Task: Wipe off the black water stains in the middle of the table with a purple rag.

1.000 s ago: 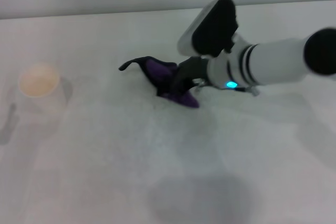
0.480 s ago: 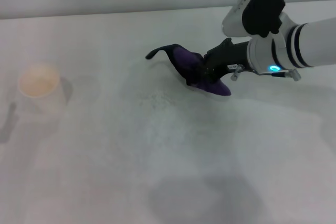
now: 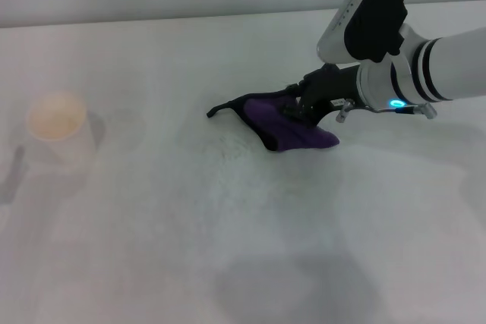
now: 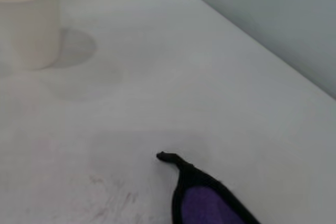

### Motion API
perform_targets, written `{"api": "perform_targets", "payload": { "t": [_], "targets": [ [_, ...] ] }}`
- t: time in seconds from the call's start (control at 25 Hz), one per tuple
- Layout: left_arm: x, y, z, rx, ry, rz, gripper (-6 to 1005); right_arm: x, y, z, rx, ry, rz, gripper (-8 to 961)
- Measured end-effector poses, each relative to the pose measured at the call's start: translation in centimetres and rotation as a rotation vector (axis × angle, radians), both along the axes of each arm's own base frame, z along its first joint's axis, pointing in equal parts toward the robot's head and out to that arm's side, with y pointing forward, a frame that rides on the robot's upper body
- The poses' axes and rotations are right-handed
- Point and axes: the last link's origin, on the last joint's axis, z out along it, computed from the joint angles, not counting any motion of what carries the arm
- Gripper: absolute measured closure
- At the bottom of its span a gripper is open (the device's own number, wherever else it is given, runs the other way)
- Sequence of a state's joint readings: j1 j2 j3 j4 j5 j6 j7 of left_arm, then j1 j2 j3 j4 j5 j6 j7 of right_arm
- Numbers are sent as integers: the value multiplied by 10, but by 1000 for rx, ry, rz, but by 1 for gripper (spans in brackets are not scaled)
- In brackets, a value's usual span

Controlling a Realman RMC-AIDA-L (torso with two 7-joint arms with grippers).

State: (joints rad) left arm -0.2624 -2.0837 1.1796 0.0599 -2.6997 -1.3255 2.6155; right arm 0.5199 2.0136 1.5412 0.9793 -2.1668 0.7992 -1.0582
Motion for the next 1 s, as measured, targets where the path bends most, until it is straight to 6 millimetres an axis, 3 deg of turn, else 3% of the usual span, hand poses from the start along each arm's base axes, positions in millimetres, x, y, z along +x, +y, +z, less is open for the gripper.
{"api": "perform_targets", "payload": {
  "t": [0.36, 0.68, 1.0],
  "targets": [
    [0, 0, 1, 2, 0, 1, 112, -1, 5, 4, 75, 13, 14, 505],
    [-2, 0, 3, 16, -4, 12, 112, -9, 9, 42, 330, 246, -2, 164],
    [-3, -1, 3, 21, -5, 18, 112, 11, 0, 61, 371, 583, -22, 83]
  ]
}}
